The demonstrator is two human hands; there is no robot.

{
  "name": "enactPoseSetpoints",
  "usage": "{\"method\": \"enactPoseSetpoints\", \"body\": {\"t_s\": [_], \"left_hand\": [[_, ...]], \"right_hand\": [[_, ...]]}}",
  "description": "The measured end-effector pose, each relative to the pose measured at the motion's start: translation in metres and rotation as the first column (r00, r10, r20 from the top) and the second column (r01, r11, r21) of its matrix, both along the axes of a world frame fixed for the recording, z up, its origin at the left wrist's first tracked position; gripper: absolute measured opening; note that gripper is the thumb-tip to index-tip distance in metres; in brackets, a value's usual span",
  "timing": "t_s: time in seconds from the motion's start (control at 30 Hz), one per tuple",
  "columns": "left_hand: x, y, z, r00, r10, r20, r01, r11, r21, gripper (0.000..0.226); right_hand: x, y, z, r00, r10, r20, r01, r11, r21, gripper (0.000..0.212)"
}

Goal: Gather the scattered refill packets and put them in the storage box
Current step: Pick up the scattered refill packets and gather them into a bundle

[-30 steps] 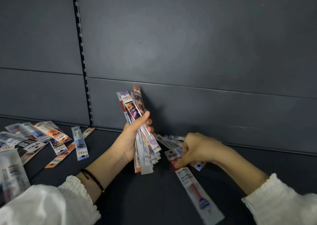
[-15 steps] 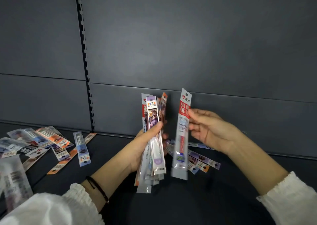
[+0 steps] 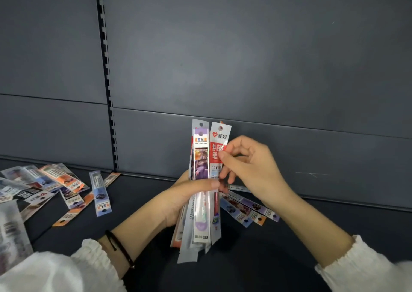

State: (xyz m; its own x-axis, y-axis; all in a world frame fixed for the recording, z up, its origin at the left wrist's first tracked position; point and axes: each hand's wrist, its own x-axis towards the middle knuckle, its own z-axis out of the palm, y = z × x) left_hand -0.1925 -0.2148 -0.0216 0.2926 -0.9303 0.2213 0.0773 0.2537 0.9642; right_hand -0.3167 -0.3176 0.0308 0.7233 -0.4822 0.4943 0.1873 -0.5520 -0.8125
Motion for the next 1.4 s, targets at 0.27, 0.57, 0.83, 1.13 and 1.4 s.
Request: {"method": "enactPoseSetpoints", "body": {"t_s": [0.27, 0.57, 0.83, 1.13, 1.4], "left_hand": [[-0.006, 0.004, 0.010, 0.967, 0.138, 0.214, -0.103, 0.981, -0.167, 0.045], [-0.008, -0.004, -0.015, 0.981, -0.013, 0.192, -0.012, 0.991, 0.132, 0.040], [-0.005, -0.003, -0.006, 0.997, 0.020, 0.074, -0.034, 0.982, 0.188, 0.053], [0.042, 0.059, 0.010, 0.966, 0.252, 0.050, -0.245, 0.845, 0.476, 0.030], [0.047, 0.053, -0.008, 0.881, 0.376, 0.288, -0.454, 0.844, 0.287, 0.100]], "right_hand": [[-0.005, 0.018, 0.016, 0.979, 0.182, 0.090, -0.179, 0.983, -0.042, 0.065], [0.000, 0.005, 0.007, 0.979, 0.196, 0.056, -0.201, 0.973, 0.115, 0.060], [0.000, -0.011, 0.005, 0.994, 0.092, 0.051, -0.097, 0.990, 0.102, 0.035], [0.004, -0.005, -0.018, 0.974, -0.104, -0.202, 0.140, 0.974, 0.175, 0.023], [0.007, 0.006, -0.041, 0.921, -0.333, -0.201, 0.369, 0.912, 0.179, 0.022]]}}
